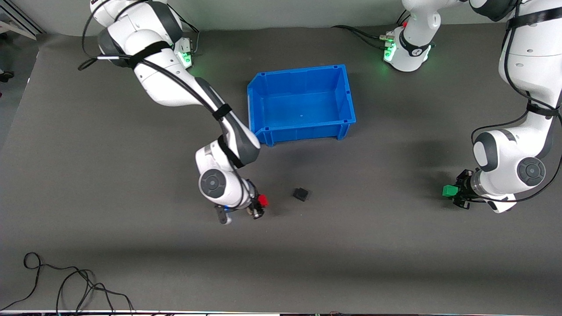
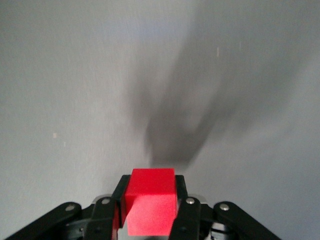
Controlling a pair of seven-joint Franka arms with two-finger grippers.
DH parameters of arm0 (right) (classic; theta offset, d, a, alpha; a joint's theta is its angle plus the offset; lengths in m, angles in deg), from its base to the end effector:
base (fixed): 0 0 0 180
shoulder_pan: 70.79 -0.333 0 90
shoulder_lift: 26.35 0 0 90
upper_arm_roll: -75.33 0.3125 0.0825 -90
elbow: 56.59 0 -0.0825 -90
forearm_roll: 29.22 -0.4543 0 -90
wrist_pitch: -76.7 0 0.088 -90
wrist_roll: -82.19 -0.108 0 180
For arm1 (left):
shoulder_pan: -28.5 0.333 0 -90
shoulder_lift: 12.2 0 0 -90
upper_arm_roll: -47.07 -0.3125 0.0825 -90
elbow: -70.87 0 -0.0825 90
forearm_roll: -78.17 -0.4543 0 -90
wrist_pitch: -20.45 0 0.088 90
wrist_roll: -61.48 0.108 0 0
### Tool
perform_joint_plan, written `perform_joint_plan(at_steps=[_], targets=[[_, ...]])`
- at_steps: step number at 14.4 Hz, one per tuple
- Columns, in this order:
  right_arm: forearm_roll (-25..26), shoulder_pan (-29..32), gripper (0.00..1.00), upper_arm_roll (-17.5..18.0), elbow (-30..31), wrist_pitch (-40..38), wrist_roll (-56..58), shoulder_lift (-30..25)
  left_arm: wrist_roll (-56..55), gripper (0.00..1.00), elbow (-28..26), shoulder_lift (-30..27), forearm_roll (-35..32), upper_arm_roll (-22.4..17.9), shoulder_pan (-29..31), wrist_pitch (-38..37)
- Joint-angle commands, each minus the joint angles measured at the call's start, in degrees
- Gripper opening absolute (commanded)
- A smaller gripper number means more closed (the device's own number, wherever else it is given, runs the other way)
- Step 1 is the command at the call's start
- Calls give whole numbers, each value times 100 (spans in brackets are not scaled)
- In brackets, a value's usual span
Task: Attach green and red cubes to black cube
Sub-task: 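Carry the red cube toward the black cube while the left gripper carries green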
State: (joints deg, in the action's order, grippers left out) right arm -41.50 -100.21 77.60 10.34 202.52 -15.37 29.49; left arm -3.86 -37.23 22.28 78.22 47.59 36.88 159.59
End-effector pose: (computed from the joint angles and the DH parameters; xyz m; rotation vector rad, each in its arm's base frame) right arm 0.7032 0.4329 0.1619 -2.3929 1.7987 0.2498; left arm 0.6616 0.0913 0.1202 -2.5001 -1.8608 0.0863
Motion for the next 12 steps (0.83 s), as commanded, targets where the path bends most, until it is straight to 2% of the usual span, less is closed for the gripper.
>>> perform_joint_plan(at_steps=[1,6,9,12], targets=[[-143,-248,16,37,-417,83,-884,296,-399,0,26,-187,-119,-43,-231,-307],[-143,-504,14,37,-303,93,-1967,314,-1699,0,675,-223,-119,-34,-1021,-1300],[-152,-513,13,37,-312,162,-2397,384,-2086,0,878,-205,-49,1,-1390,-1434],[-152,-565,13,37,-312,620,-2592,463,-2508,0,984,-205,-23,10,-1698,-1399]])
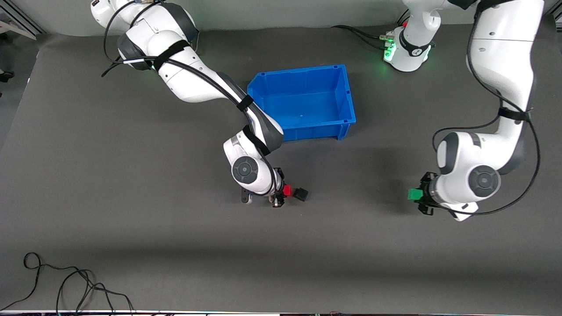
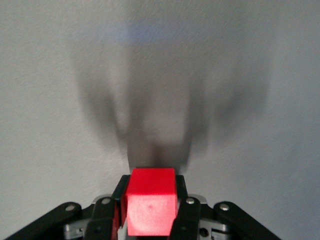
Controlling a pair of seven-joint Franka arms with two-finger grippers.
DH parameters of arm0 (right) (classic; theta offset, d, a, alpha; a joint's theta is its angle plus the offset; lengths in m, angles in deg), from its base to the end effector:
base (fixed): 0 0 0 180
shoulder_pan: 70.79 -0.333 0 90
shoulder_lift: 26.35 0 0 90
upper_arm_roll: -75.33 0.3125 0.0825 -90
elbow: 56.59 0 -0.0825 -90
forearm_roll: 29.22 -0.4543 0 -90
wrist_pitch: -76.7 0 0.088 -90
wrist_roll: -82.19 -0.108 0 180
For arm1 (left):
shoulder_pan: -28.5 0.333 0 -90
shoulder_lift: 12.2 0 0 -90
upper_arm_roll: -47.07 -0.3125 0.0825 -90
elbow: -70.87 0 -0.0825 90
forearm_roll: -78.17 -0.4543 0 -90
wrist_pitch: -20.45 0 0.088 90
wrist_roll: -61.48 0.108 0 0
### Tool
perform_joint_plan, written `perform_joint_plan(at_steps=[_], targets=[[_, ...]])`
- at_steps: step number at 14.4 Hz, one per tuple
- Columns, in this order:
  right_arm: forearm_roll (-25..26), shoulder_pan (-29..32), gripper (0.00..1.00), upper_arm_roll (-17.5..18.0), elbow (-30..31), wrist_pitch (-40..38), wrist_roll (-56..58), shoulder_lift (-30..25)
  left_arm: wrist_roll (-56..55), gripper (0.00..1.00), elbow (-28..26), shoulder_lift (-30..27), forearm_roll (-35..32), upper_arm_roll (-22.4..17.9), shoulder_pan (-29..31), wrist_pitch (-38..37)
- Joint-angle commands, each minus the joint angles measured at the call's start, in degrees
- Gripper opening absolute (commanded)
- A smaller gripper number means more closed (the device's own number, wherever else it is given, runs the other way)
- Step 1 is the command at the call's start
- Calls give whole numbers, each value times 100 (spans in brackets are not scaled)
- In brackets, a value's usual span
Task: Attach green and red cubes to black cube
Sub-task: 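Carry the red cube toward the black cube while the left gripper carries green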
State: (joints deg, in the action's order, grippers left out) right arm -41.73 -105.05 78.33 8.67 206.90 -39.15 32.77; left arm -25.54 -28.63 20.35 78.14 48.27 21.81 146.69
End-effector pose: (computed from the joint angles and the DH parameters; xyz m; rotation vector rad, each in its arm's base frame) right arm 0.6656 0.4978 0.1371 -2.0509 2.1722 0.2920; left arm 0.7003 -0.0963 0.1927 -2.3660 -1.9597 0.1178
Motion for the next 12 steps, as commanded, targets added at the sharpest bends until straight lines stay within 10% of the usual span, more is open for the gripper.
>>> perform_joint_plan(at_steps=[1,12], targets=[[-128,-90,13,-27,-179,199,-240,205,-481,0,245,14,-14,-59,-306,-117],[-120,-186,13,122,-347,322,-583,259,-570,0,764,699,91,653,-842,-21]])
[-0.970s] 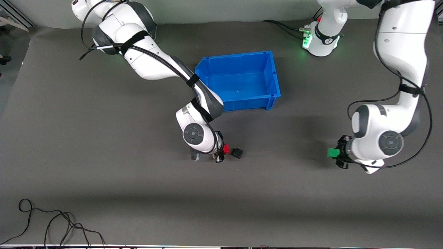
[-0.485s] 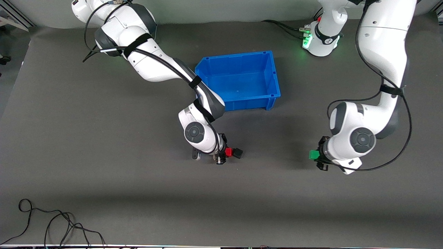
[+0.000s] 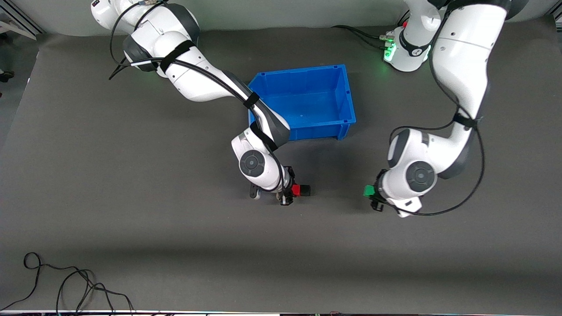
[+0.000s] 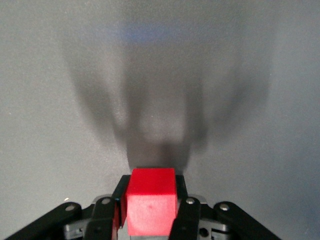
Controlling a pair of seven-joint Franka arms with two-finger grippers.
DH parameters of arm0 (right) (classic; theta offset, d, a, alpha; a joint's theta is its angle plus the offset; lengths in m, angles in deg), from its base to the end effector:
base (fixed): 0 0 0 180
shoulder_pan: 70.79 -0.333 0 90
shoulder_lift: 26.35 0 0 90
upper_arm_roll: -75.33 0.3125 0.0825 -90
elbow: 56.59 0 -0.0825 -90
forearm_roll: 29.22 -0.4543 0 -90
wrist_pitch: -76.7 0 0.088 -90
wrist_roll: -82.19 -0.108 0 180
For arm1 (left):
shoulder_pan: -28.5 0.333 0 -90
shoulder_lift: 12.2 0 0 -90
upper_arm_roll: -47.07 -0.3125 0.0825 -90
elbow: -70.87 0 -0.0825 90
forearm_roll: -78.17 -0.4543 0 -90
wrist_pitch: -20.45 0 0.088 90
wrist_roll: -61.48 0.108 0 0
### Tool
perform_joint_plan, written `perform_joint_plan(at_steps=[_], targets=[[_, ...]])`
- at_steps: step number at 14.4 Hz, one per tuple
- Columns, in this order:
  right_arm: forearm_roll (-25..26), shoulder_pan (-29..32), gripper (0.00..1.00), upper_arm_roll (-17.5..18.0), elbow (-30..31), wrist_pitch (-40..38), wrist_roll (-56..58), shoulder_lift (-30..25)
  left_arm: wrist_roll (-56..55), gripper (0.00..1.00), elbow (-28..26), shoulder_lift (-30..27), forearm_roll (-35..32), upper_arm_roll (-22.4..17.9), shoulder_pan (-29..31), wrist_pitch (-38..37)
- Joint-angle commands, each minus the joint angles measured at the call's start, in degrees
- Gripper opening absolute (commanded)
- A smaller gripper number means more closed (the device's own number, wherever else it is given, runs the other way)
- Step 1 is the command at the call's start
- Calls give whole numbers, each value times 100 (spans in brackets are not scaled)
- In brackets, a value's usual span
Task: Attach green and red cubes to black cube
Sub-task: 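Press the red cube against the black cube while the left gripper presses green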
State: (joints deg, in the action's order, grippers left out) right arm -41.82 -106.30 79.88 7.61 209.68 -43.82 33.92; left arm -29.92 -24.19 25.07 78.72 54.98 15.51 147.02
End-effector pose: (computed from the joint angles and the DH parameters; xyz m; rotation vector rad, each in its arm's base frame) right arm 0.6508 0.5267 0.1357 -1.9630 2.1985 0.3227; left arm 0.6786 -0.2520 0.1744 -2.5106 -1.8314 0.2013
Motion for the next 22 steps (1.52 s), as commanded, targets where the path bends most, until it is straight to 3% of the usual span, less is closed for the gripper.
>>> perform_joint_plan(at_steps=[1,7,10,22], targets=[[-111,-61,13,-33,-241,44,-125,143,-202,0,400,272,33,-17,-273,-53],[-49,-78,13,-33,-329,448,443,328,-395,0,629,500,323,-17,-590,227],[-40,-148,13,-33,-294,449,893,336,-844,0,1093,860,306,-17,-783,439],[-128,-158,13,81,-338,853,245,442,-1231,0,1297,1212,262,-26,-1021,439]])
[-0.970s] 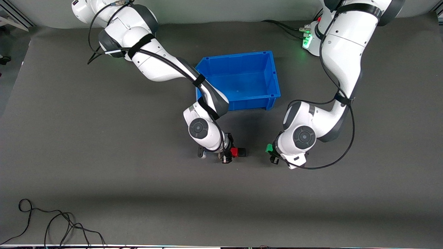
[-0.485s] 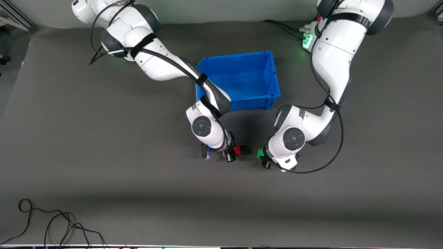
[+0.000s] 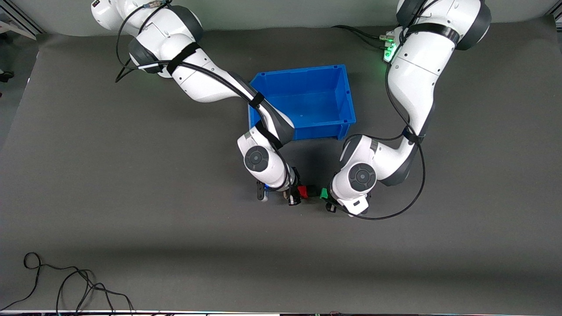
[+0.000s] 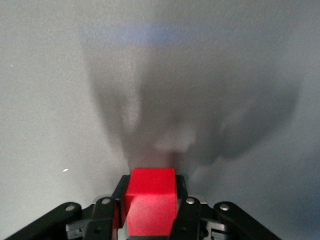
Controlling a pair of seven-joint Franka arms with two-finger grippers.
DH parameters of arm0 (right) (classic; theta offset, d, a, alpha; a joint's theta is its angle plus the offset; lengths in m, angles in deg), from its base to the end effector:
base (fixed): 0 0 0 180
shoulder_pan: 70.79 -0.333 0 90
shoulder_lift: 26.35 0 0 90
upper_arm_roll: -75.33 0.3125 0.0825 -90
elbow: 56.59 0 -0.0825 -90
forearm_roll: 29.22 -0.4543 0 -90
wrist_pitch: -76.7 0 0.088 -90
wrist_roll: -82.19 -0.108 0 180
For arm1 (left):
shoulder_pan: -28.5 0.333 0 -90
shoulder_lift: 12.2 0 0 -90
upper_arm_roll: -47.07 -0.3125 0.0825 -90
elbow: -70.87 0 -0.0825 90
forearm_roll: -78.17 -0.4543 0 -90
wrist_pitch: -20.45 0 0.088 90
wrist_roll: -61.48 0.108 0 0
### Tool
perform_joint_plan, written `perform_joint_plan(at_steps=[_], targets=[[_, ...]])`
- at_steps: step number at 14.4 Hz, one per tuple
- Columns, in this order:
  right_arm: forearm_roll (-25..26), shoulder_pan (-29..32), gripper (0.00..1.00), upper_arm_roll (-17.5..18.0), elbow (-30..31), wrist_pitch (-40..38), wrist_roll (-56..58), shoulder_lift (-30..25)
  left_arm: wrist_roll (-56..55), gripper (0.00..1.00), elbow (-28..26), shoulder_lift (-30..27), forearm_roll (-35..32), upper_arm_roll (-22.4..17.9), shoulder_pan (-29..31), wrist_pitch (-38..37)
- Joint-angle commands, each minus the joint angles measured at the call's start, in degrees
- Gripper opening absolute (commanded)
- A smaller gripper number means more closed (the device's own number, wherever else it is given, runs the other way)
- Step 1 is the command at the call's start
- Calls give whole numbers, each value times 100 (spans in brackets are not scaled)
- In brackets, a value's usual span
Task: Attach green and red cubes to black cube
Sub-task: 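Press the red cube against the black cube while the left gripper presses green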
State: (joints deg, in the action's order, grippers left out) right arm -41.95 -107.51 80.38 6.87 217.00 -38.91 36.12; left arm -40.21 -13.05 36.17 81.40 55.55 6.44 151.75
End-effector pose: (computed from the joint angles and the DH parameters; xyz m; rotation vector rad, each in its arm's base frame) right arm 0.6448 0.5447 0.1238 -1.9870 2.0368 0.2790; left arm 0.6681 -0.3779 0.1304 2.4265 1.8987 -0.2220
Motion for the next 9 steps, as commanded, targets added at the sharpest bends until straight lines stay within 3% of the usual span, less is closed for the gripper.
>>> perform_joint_plan(at_steps=[1,5,7,8,9], targets=[[-116,-28,13,32,-264,121,-308,223,-263,0,183,111,-15,-75,-114,-43],[-116,7,17,40,-281,121,-299,214,-272,0,183,111,-24,-83,-114,-122],[-107,7,65,40,-325,121,-299,214,-229,3,183,111,-15,-75,-88,-113],[-107,7,78,40,-325,121,-291,214,-211,56,183,111,-41,-75,-70,-113],[-107,16,94,40,-317,121,-291,223,-211,99,183,111,-59,-83,-113,-122]])
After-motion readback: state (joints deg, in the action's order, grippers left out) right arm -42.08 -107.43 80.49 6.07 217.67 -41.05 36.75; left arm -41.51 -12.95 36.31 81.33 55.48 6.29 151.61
